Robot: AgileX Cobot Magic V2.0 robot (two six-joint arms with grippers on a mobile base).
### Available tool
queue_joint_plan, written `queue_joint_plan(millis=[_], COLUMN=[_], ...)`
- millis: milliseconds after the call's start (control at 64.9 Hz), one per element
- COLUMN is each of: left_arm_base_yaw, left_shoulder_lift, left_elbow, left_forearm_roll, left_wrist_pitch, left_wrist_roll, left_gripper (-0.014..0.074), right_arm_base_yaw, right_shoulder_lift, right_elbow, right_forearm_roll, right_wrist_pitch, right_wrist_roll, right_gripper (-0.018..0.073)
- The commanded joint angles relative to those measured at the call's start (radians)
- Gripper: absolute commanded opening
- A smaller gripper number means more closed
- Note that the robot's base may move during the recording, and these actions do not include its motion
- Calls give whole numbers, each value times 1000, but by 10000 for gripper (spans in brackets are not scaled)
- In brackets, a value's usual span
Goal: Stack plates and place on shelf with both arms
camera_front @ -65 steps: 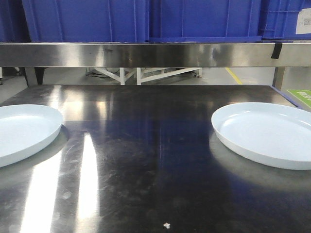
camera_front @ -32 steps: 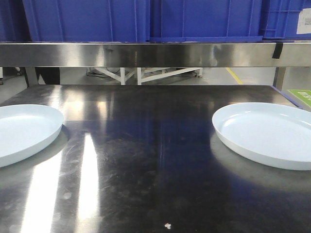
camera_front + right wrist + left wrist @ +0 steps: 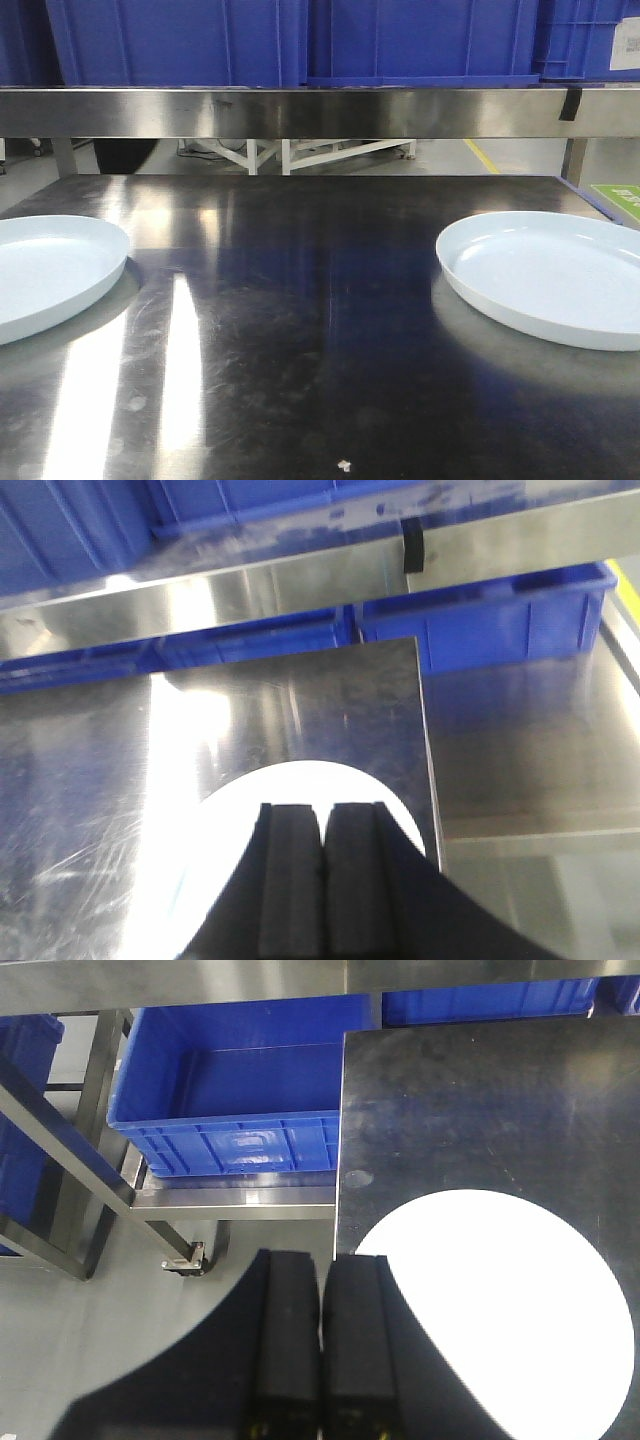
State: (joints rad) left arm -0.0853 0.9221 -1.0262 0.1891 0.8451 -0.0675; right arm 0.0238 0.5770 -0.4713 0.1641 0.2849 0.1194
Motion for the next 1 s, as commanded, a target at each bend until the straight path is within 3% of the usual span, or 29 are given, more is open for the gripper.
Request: queue_joint_plan(millis=[0, 493, 616, 678, 770, 863, 986], left_arm_base_yaw=[-7, -7, -7, -7, -7, -7, -7], left_shoulder_lift=[-5, -5, -5, 2, 27, 71, 153], left_elbow=[-37, -37, -37, -37, -37, -37, -37], left_forearm_roll=[8, 6, 6, 4, -19, -58, -77], left_wrist_pitch=[-67, -91, -114, -119, -117, -111, -108], left_wrist_roll=[-3, -3, -3, -3, -11, -26, -44], left_gripper=[85, 87, 185, 292, 470, 531, 529], right_arm_base_yaw=[-5, -5, -5, -5, -5, -5, -5], right_shoulder_lift=[121, 382, 397, 399, 399, 400, 400], right_elbow=[-100, -169, -169, -169, -169, -169, -169], right_forearm_roll=[1, 1, 1, 1, 1, 1, 1], right_wrist_pitch=[-71, -224, -227, -228, -234, -239, -238], right_wrist_roll=[-12, -12, -12, -12, -12, -12, -12], right_gripper=[18, 18, 29, 97, 335, 531, 546])
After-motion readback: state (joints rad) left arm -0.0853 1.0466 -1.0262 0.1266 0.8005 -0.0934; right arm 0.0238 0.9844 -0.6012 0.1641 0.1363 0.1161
